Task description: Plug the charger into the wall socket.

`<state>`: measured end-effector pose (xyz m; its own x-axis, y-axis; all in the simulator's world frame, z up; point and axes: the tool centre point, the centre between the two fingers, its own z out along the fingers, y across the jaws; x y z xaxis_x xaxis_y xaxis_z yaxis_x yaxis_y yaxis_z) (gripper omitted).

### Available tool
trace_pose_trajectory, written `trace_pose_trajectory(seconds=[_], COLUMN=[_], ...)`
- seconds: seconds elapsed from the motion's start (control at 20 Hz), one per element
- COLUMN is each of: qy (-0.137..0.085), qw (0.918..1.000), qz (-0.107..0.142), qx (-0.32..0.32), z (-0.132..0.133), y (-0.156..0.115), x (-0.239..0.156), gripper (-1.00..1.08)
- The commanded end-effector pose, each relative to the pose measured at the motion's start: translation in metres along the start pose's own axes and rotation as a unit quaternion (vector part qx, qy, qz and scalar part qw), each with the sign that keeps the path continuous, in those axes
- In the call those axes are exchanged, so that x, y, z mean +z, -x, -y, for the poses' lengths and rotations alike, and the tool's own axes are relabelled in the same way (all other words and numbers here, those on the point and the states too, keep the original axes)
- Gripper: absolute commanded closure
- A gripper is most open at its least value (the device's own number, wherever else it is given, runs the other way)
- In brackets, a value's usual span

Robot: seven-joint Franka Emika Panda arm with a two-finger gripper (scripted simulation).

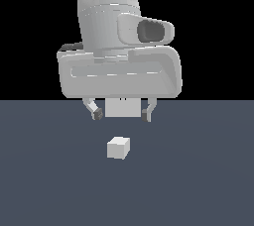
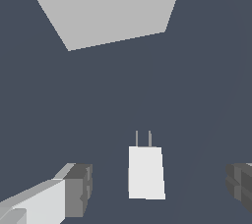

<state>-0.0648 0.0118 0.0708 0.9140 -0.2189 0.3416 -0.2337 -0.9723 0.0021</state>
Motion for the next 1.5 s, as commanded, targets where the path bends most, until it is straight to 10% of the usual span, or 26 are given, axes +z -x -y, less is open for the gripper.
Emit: trace_pose_trajectory(seconds=[0.0, 1.45], qy=[0.001, 0.001], qw=[1.0, 0.9999], qz=[-0.007, -0.013], qx=[0.004, 0.008], z=[0.001, 0.002], y=[0.002, 0.023], x=[0.003, 0.055], gripper=[-0.92, -0.92])
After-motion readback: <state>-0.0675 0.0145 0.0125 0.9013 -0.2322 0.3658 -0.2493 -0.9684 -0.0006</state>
